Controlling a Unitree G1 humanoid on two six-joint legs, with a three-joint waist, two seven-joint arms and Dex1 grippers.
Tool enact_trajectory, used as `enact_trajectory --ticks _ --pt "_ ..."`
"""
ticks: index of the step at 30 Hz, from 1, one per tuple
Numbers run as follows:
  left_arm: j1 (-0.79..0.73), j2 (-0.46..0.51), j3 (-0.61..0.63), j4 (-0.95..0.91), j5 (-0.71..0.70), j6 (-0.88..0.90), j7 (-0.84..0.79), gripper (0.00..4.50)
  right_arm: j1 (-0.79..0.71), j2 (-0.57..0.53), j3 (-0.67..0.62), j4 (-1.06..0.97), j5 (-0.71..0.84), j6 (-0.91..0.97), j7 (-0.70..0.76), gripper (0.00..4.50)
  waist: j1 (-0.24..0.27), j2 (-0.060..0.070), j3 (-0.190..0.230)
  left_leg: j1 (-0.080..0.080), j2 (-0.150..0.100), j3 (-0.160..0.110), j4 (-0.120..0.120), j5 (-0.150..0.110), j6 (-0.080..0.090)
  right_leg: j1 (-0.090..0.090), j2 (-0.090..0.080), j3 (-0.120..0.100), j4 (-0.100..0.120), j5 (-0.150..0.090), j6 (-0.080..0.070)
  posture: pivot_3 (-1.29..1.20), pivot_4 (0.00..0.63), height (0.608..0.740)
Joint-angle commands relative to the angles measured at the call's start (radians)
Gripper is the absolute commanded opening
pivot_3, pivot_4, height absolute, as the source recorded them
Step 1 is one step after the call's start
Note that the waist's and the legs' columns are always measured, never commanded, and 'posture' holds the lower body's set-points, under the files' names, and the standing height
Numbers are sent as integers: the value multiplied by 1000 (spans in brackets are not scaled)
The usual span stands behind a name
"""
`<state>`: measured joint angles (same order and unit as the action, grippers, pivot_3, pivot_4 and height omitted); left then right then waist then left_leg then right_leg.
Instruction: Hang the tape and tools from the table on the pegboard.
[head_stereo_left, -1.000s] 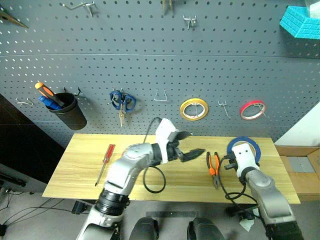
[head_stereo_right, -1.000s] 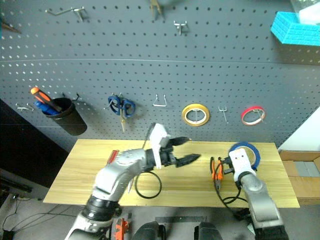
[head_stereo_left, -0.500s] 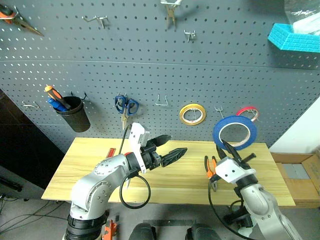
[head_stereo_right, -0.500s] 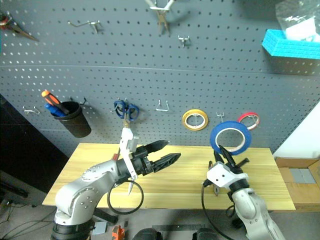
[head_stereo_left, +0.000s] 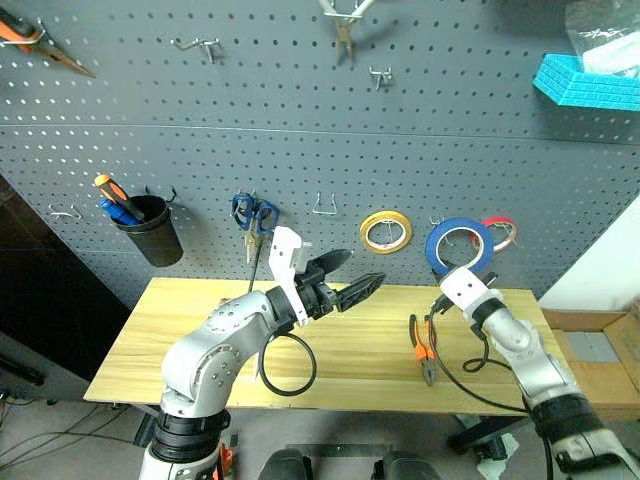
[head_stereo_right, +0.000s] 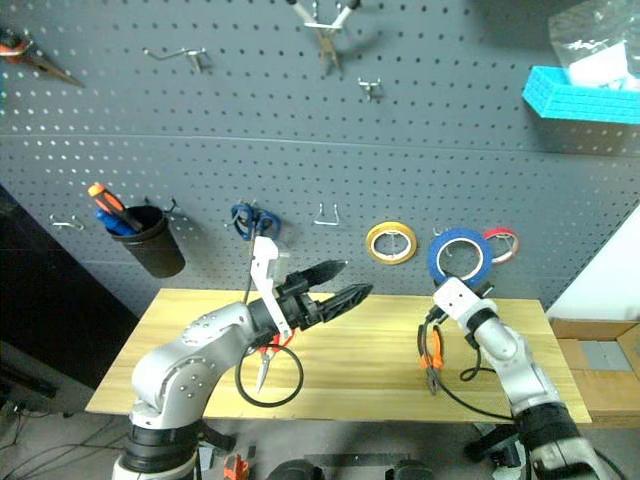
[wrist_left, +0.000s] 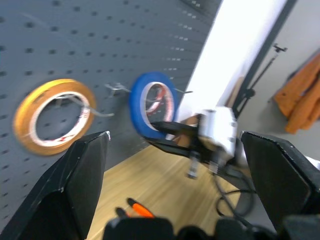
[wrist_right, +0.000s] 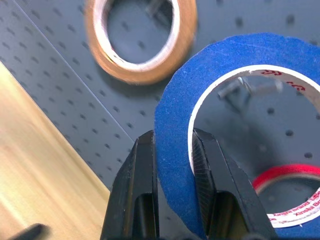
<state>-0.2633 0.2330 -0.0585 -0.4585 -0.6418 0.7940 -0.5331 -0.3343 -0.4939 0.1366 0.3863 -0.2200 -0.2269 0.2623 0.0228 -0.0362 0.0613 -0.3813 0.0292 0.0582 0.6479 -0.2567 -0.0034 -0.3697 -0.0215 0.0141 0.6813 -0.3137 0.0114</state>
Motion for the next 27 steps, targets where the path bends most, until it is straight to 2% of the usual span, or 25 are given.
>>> enact_trajectory --ticks 1,2,9,11,16,19,22,25,27 --pt "-33 -11 -12 4 12 -43 9 4500 -44 18 -27 33 48 -23 33 1340 2 0 0 0 0 0 0 0 0 0 0 0 0 0 0 158 13 740" --pt "-34 -11 -13 5 12 -45 10 4500 -45 18 -27 36 44 -29 30 1580 3 0 -1 0 0 0 0 0 0 0 0 -1 0 0 0 159 14 740" --pt "-18 -6 -21 -7 3 -52 19 4500 17 24 -44 -4 35 -24 -6 4033 4 1 -1 -1 0 0 0 1 -2 0 -1 0 -1 0 0 155 24 740" --pt "-10 -4 -23 -10 2 -54 21 4500 60 33 -56 -47 38 2 -19 4453 4 1 -1 -1 0 0 0 1 -1 0 -1 1 0 0 0 154 25 740" --pt "64 33 -30 -22 22 -65 16 4500 334 46 -37 -368 52 179 39 4453 5 2 -1 -1 0 -1 -1 -1 1 0 -1 1 -1 0 0 157 53 740" --pt "161 93 -63 -28 65 -66 11 4500 424 75 -27 -574 61 445 79 4453 -1 8 4 -1 1 -1 -2 -1 1 0 -1 1 0 -1 0 141 77 740" --pt "289 150 -93 -48 107 -113 -13 4500 412 137 -6 -700 76 773 101 4453 -8 10 11 1 2 0 -2 -1 1 0 0 3 0 -1 0 134 95 740" --pt "411 211 -124 -48 176 -200 -50 4500 297 263 -36 -735 133 1109 69 4453 -5 10 21 3 3 0 -2 0 2 1 0 1 1 0 -4 140 110 740" --pt "453 230 -127 -42 202 -244 -64 4500 213 322 -65 -714 149 1261 44 4453 2 11 30 3 4 -1 -2 1 3 1 0 1 1 1 -8 145 116 740"
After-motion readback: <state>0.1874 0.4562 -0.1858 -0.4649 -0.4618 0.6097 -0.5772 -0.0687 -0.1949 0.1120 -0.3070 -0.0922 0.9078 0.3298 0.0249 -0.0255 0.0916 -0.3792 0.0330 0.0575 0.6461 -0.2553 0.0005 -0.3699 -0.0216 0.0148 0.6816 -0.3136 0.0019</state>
